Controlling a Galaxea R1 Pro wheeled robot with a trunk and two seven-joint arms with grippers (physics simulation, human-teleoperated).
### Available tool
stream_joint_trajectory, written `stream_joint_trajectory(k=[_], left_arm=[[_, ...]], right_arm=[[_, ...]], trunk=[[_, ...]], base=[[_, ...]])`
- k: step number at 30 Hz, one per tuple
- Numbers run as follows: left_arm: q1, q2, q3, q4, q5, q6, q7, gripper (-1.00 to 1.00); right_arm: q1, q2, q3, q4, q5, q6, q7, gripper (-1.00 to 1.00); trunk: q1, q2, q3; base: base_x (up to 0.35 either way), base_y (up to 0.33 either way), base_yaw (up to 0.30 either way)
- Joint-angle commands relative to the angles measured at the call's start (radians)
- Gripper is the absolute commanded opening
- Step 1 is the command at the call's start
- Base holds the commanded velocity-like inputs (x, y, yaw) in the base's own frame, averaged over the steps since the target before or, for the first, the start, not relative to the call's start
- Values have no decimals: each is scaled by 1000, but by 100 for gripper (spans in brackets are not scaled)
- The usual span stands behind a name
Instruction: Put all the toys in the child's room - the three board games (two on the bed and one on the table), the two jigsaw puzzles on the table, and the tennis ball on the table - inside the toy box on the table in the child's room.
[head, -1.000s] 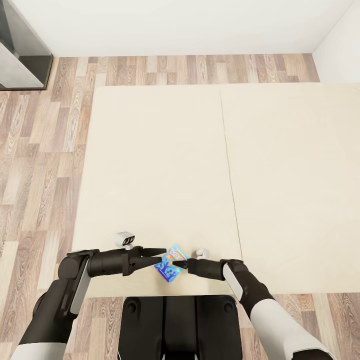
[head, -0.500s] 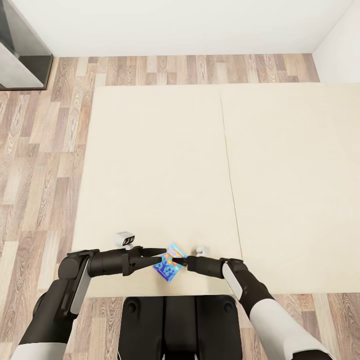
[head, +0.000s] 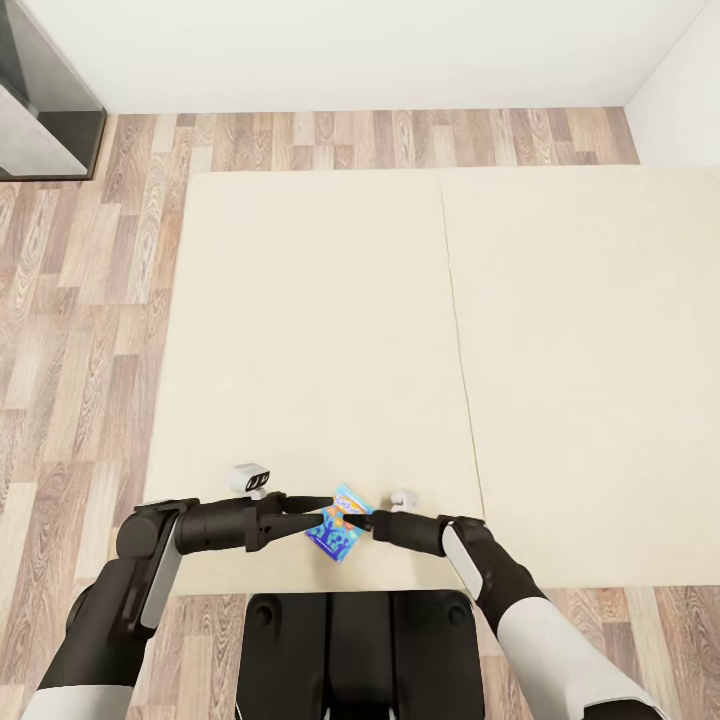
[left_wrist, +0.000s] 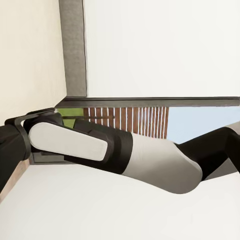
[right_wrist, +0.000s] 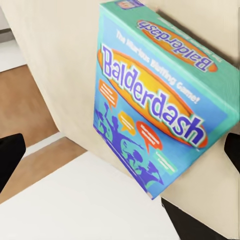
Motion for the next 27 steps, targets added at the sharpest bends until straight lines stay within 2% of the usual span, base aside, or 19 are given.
stream_joint_trajectory(k=[1, 3, 5, 8, 9, 21, 27], left_arm=[[0, 1, 0, 0, 0, 11, -3, 100], [0, 1, 1, 0, 0, 11, -4, 100], [0, 13, 12, 0, 2, 11, -6, 100], [0, 16, 28, 0, 2, 11, -6, 100], [0, 10, 26, 0, 1, 11, -6, 100], [0, 17, 33, 0, 3, 11, -6, 100], [0, 17, 33, 0, 3, 11, -6, 100]], right_arm=[[0, 0, 1, 0, -8, 1, -3, 100], [0, 0, 2, 0, -7, -6, -4, 100], [-2, 11, -5, -1, -9, -11, -1, 100], [-2, 12, -5, -1, -9, -11, -1, 100], [-2, 13, -6, -1, -10, -10, -1, 100], [-2, 11, -9, -2, -10, -9, 0, 100], [-2, 11, -9, -1, -10, -9, 0, 100]], trunk=[[1, -1, -1], [1, -1, -1], [1, -1, -1], [1, -1, -1], [1, -1, -1], [1, -1, -1], [1, -1, -1]], base=[[0, 0, 0], [0, 0, 0], [0, 0, 0], [0, 0, 0], [0, 0, 0], [0, 2, 0], [0, 99, 0]])
